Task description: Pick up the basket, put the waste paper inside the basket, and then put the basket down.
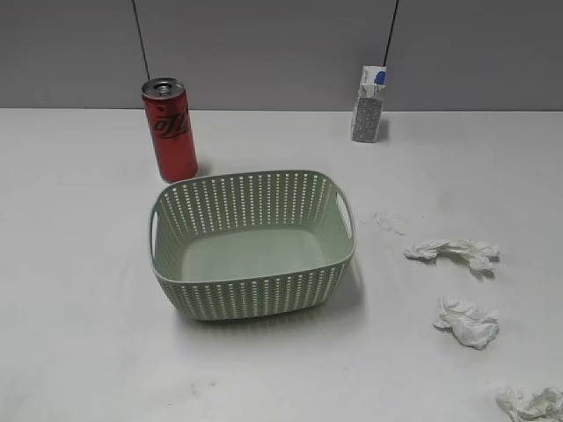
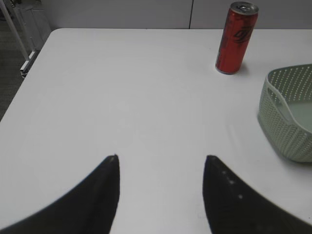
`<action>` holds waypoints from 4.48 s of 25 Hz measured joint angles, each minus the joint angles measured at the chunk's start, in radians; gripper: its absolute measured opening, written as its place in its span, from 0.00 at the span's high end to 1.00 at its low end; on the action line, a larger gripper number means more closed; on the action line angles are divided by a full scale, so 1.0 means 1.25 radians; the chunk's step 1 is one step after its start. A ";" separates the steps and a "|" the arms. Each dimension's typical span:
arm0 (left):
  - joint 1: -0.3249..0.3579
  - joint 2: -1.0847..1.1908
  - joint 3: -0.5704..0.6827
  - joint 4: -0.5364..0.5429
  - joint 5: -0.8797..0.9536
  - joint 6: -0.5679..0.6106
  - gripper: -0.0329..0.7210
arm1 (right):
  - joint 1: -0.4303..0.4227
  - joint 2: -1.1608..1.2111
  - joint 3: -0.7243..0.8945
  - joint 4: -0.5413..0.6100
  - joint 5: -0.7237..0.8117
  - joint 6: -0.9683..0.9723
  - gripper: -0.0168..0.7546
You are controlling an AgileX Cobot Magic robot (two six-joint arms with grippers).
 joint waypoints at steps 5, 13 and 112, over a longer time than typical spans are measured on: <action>0.000 0.000 0.000 0.000 0.000 0.000 0.40 | 0.000 0.000 0.000 0.000 0.000 0.000 0.21; 0.000 0.000 0.000 0.000 0.000 0.000 0.40 | 0.000 0.000 0.000 0.000 -0.001 0.000 0.21; -0.313 1.471 -0.629 0.040 -0.174 -0.341 0.96 | 0.000 0.509 -0.098 0.077 -0.156 0.000 0.21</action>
